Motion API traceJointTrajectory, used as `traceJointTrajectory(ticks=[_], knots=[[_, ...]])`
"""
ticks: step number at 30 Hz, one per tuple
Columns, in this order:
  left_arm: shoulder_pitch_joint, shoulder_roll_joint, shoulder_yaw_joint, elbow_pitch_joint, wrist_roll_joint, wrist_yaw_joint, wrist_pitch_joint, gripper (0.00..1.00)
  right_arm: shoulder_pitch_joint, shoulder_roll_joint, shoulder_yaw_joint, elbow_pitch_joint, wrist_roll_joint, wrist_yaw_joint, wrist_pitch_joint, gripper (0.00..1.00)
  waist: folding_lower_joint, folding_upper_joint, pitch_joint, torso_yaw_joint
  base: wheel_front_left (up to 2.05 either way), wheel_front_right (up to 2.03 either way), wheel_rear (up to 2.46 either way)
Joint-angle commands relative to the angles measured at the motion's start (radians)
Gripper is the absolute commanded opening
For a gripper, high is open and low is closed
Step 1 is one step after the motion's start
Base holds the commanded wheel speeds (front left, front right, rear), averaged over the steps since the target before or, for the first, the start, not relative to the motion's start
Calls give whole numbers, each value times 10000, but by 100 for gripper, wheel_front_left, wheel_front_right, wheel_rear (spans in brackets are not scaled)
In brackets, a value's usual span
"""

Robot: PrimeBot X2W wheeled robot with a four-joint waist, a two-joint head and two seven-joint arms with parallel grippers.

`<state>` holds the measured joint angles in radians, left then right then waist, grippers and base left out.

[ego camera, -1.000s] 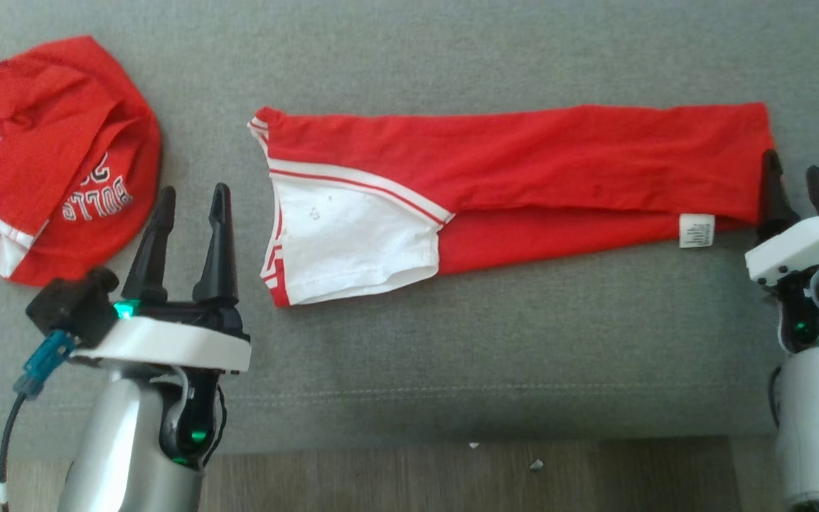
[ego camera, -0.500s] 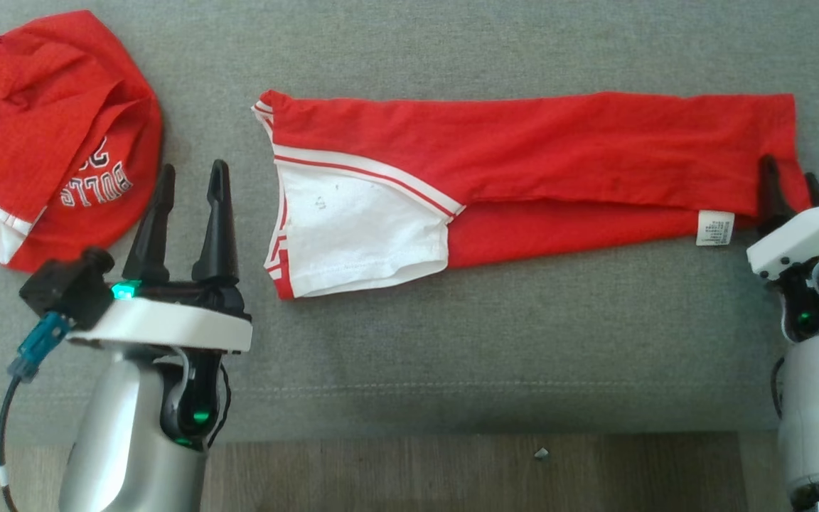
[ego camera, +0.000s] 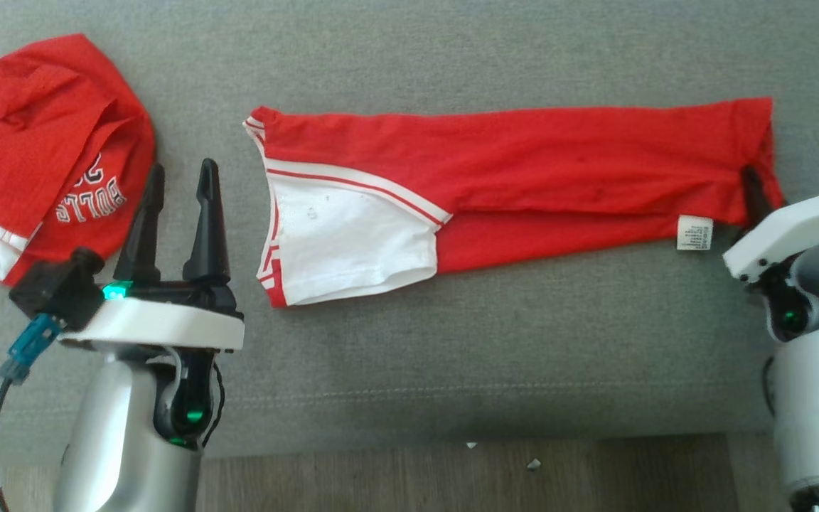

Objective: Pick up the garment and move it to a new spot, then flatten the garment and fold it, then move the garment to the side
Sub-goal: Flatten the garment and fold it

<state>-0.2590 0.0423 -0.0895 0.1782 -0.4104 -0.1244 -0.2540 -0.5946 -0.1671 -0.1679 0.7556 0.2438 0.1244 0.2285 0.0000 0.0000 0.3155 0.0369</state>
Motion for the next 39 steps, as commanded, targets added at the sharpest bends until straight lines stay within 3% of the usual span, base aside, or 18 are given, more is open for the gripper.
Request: traceJointTrajectory(ticks=[1, 7, 11, 15, 19, 27, 39], knots=[[-134, 97, 368, -301, 36, -62, -78, 100, 49, -203, 96, -406, -20, 63, -134, 0, 0, 0, -66, -47, 0, 0, 0], [-23, 94, 410, -315, 27, -62, -78, 100, 191, -660, -466, -617, -542, 63, -88, 0, 0, 0, -262, -162, 0, 0, 0], [7, 89, 551, -499, 27, -63, -78, 100, 335, -1166, -1119, -842, -1847, 63, -131, 0, 0, 0, -346, -203, 0, 0, 0], [59, 86, 279, -475, 154, -63, -78, 100, 333, -1056, -1806, -1161, -2755, 63, -58, 0, 0, 0, -414, -224, 0, 0, 0], [75, 84, 194, -455, 152, -63, -78, 100, 347, -761, -1841, -1510, -2986, 63, 107, 0, 0, 0, -431, -210, 0, 0, 0], [305, 82, 159, -253, 55, -63, -78, 100, 638, -108, -1053, -2228, -2526, 63, 549, 0, 0, 0, -847, -203, 0, 0, 0], [742, 80, 388, -139, -140, -63, -78, 100, 1413, 926, 1011, -4259, -460, 63, 2042, 0, 0, 0, -1568, -95, 0, 0, 0]])
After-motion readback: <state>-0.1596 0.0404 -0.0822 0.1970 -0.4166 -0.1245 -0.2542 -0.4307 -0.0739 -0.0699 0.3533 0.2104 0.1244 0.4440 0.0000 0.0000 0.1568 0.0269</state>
